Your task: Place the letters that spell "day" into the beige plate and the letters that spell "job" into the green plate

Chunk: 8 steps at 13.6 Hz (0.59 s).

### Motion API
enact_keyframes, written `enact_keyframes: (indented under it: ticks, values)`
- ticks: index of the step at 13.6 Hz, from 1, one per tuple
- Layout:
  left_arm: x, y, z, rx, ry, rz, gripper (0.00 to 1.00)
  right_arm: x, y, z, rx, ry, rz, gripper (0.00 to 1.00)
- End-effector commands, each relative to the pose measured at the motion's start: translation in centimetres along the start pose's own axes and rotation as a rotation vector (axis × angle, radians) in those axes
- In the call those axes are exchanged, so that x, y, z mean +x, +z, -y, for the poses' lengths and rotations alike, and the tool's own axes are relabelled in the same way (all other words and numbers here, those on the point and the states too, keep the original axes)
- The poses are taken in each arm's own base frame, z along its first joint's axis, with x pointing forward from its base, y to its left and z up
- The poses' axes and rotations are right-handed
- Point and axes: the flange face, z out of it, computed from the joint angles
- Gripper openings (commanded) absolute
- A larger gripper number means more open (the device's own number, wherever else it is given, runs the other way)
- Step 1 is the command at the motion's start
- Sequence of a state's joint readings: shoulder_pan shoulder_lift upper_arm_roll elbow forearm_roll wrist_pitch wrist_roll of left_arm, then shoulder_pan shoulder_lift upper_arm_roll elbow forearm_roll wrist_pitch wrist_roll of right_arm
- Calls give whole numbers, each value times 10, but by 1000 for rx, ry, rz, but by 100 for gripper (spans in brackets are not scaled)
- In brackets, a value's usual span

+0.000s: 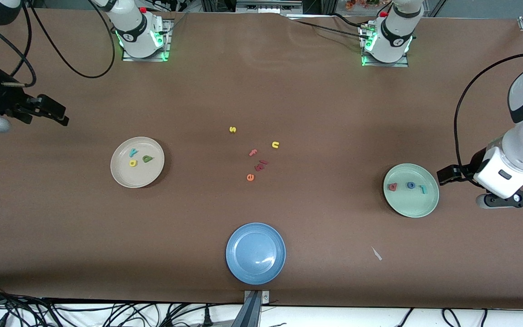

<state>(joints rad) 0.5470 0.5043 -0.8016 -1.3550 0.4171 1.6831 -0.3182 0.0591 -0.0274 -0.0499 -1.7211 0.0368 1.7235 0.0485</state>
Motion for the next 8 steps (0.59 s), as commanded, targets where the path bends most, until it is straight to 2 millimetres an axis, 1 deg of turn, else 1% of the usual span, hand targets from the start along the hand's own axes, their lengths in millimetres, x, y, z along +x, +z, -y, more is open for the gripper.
enact_keyframes:
  ticks: [1, 2, 4, 8]
  values:
    - [1, -7, -2, -9, -3, 3, 100, -9, -4, 7, -18, -52, -16, 100]
    - [3, -14, 3, -12, -17, -10, 100, -2, 2, 12, -19, -57, -3, 100]
    - [3, -14, 4, -11, -20, -12, 100, 3, -1, 14, -15, -51, 18, 100]
    - [3, -16, 3, -13, -19, -15, 100, 4, -2, 13, -21, -55, 16, 100]
